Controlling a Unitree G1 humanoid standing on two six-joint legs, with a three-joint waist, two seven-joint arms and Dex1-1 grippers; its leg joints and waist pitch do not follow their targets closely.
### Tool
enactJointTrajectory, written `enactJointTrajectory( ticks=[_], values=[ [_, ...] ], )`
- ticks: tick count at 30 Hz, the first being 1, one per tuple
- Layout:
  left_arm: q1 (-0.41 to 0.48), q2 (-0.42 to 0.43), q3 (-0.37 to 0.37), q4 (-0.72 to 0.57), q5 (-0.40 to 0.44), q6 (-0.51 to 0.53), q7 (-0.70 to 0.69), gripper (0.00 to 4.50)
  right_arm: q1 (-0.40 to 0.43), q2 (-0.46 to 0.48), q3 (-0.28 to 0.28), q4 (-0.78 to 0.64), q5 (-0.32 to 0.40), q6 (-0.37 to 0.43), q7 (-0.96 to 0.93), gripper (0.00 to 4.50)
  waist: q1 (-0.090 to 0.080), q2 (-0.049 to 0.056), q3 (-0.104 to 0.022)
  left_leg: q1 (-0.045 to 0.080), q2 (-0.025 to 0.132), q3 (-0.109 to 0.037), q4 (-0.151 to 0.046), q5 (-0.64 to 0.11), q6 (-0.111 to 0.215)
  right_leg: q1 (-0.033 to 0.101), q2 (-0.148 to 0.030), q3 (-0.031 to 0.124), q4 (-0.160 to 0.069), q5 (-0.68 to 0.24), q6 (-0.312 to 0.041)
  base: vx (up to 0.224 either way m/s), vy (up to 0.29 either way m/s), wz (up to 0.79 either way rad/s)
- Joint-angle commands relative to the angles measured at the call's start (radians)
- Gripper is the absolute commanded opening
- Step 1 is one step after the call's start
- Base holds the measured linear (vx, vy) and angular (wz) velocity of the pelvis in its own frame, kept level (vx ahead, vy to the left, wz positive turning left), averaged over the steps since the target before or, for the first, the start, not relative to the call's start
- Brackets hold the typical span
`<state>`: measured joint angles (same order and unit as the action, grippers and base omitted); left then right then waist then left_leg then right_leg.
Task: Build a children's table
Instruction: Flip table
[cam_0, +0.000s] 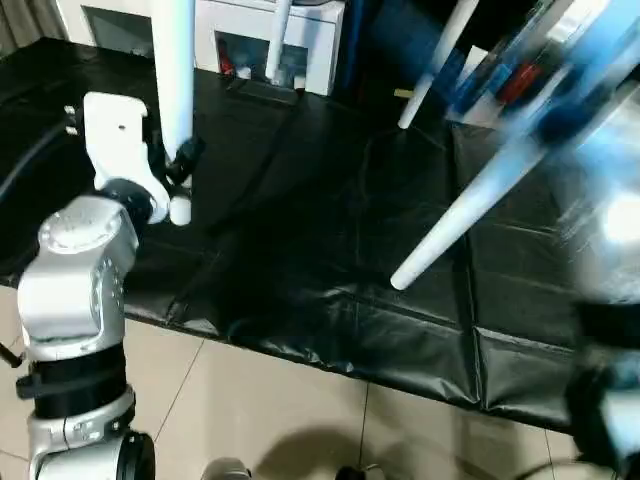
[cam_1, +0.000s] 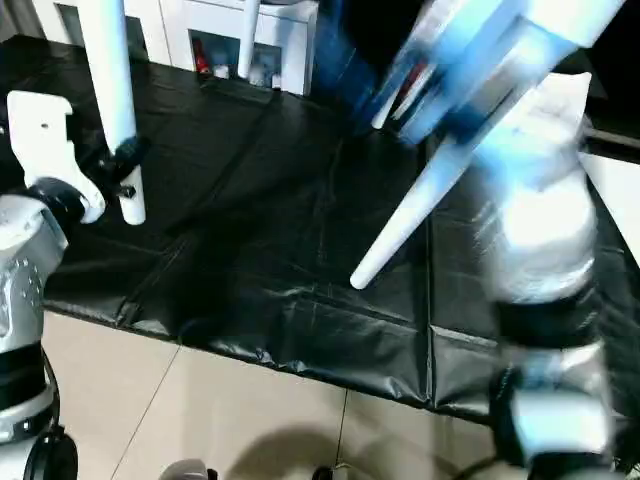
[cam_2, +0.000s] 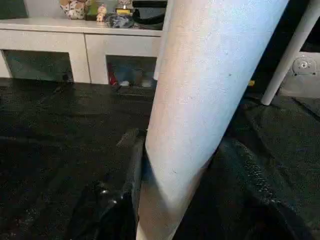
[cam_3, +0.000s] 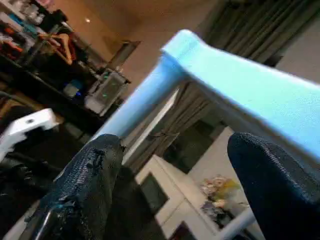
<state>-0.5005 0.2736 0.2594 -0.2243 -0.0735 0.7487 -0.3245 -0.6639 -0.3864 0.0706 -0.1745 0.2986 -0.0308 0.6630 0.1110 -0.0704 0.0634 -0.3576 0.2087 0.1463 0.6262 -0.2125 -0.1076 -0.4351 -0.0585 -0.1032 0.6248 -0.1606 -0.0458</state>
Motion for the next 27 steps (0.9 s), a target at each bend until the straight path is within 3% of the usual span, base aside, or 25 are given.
enactJointTrajectory(
  ticks=[1,2,6,9,10,11,13,15,17,19,21,22,23,24,25,26,27],
  values=[
    [0.000,-0.001,-0.021,-0.053,-0.037,-0.037,-0.028,1.87,0.072,0.015,0.031,-0.042,-0.007,0.025,-0.011,3.72,-0.009,0.011,-0.076,-0.004,0.010,0.010,-0.072,-0.097,0.047,0.076,-0.061,0.055,-0.079,-0.275,-0.053,0.000,0.000,0.00],
    [0.001,-0.001,-0.021,-0.053,-0.037,-0.037,-0.027,1.87,0.080,0.017,0.034,-0.045,-0.007,0.027,-0.013,3.72,-0.010,0.011,-0.077,-0.005,0.010,0.010,-0.072,-0.093,0.044,0.077,-0.062,0.055,-0.078,-0.273,-0.048,0.000,0.000,0.00],
    [0.039,0.007,-0.025,-0.054,-0.031,-0.049,-0.031,1.87,0.247,0.040,0.082,-0.068,-0.030,0.060,-0.059,3.72,-0.011,0.011,-0.077,-0.003,0.011,0.008,-0.075,-0.115,0.034,0.076,-0.061,0.054,-0.084,-0.295,-0.036,0.000,0.000,0.00],
    [0.073,0.020,-0.030,-0.046,-0.023,-0.070,-0.038,1.87,0.356,0.078,0.081,-0.071,-0.048,0.100,-0.134,3.72,-0.015,0.011,-0.076,-0.004,0.010,0.008,-0.078,-0.128,0.030,0.074,-0.062,0.053,-0.090,-0.326,-0.022,0.000,0.000,0.00],
    [0.073,0.020,-0.030,-0.046,-0.023,-0.070,-0.038,1.87,0.356,0.078,0.081,-0.071,-0.048,0.100,-0.134,3.72,-0.015,0.011,-0.076,-0.004,0.011,0.007,-0.078,-0.127,0.030,0.074,-0.062,0.053,-0.090,-0.321,-0.021,0.000,0.000,0.00],
    [0.107,0.036,-0.033,-0.019,-0.010,-0.120,-0.042,1.87,0.440,0.121,0.066,-0.086,-0.037,0.177,-0.219,3.72,-0.021,0.005,-0.076,-0.004,0.010,0.007,-0.078,-0.113,0.033,0.072,-0.058,0.055,-0.090,-0.293,-0.023,0.000,0.000,0.00],
    [0.119,0.042,-0.032,0.000,-0.006,-0.150,-0.044,1.87,0.470,0.137,0.062,-0.099,-0.020,0.212,-0.243,3.72,-0.024,0.012,-0.072,-0.001,0.010,0.006,-0.085,-0.155,0.028,0.070,-0.059,0.052,-0.097,-0.337,-0.014,0.000,0.000,0.00],
    [0.126,0.042,-0.026,0.025,-0.008,-0.181,-0.049,1.87,0.495,0.140,0.068,-0.109,-0.017,0.231,-0.252,3.72,-0.027,0.010,-0.075,0.003,0.013,0.004,-0.085,-0.170,0.024,0.070,-0.060,0.052,-0.099,-0.335,-0.007,0.000,0.000,0.00],
    [0.130,0.044,-0.017,0.062,-0.014,-0.225,-0.059,1.87,0.531,0.132,0.086,-0.126,-0.016,0.254,-0.250,3.72,-0.034,0.004,-0.072,-0.003,0.011,0.003,-0.086,-0.177,0.024,0.073,-0.060,0.051,-0.097,-0.333,-0.005,0.000,0.000,0.00],
    [0.126,0.047,0.001,0.137,-0.029,-0.314,-0.081,1.87,0.599,0.113,0.115,-0.158,0.006,0.336,-0.244,3.72,-0.030,0.009,-0.067,0.007,0.007,0.007,-0.085,-0.201,0.034,0.065,-0.061,0.054,-0.115,-0.400,0.028,0.000,0.000,0.00],
    [0.125,0.052,0.004,0.162,-0.033,-0.346,-0.094,1.87,0.623,0.113,0.119,-0.166,0.010,0.358,-0.246,3.72,-0.037,0.008,-0.064,0.007,0.010,0.002,-0.091,-0.251,0.027,0.067,-0.061,0.045,-0.123,-0.453,0.041,0.000,0.000,0.00],
    [0.125,0.061,0.001,0.183,-0.036,-0.375,-0.110,2.11,0.646,0.119,0.116,-0.170,0.009,0.365,-0.251,3.72,-0.041,-0.001,-0.064,0.008,0.010,0.002,-0.090,-0.266,0.027,0.066,-0.062,0.043,-0.129,-0.482,0.052,0.000,0.000,0.00],
    [0.126,0.064,0.003,0.189,-0.037,-0.384,-0.114,2.11,0.657,0.123,0.113,-0.168,0.005,0.364,-0.258,3.72,-0.042,0.002,-0.065,0.013,0.007,0.000,-0.089,-0.282,0.024,0.066,-0.066,0.040,-0.133,-0.524,0.062,0.000,0.000,0.00],
    [0.131,0.066,0.006,0.190,-0.045,-0.391,-0.122,2.28,0.669,0.130,0.109,-0.165,0.006,0.367,-0.266,3.72,-0.043,0.005,-0.067,0.011,0.013,-0.005,-0.093,-0.281,0.018,0.070,-0.072,0.040,-0.133,-0.512,0.054,0.000,0.000,0.00],
    [0.144,0.066,0.012,0.184,-0.062,-0.400,-0.135,2.39,0.688,0.140,0.103,-0.159,0.008,0.370,-0.273,4.00,-0.043,0.017,-0.067,0.012,0.015,-0.008,-0.095,-0.282,0.015,0.070,-0.072,0.040,-0.130,-0.491,0.042,0.000,0.000,0.00],
    [0.155,0.065,0.018,0.176,-0.072,-0.405,-0.141,2.46,0.698,0.141,0.103,-0.154,0.007,0.366,-0.272,4.07,-0.050,0.011,-0.065,0.011,0.018,-0.008,-0.098,-0.290,0.014,0.070,-0.072,0.041,-0.130,-0.458,0.024,0.000,0.000,0.00],
    [0.155,0.065,0.018,0.176,-0.072,-0.405,-0.141,2.50,0.698,0.141,0.103,-0.154,0.007,0.366,-0.272,4.07,-0.054,0.012,-0.060,0.015,0.019,-0.008,-0.100,-0.323,0.014,0.066,-0.070,0.038,-0.133,-0.476,0.016,0.000,0.000,0.00]
  ],
)
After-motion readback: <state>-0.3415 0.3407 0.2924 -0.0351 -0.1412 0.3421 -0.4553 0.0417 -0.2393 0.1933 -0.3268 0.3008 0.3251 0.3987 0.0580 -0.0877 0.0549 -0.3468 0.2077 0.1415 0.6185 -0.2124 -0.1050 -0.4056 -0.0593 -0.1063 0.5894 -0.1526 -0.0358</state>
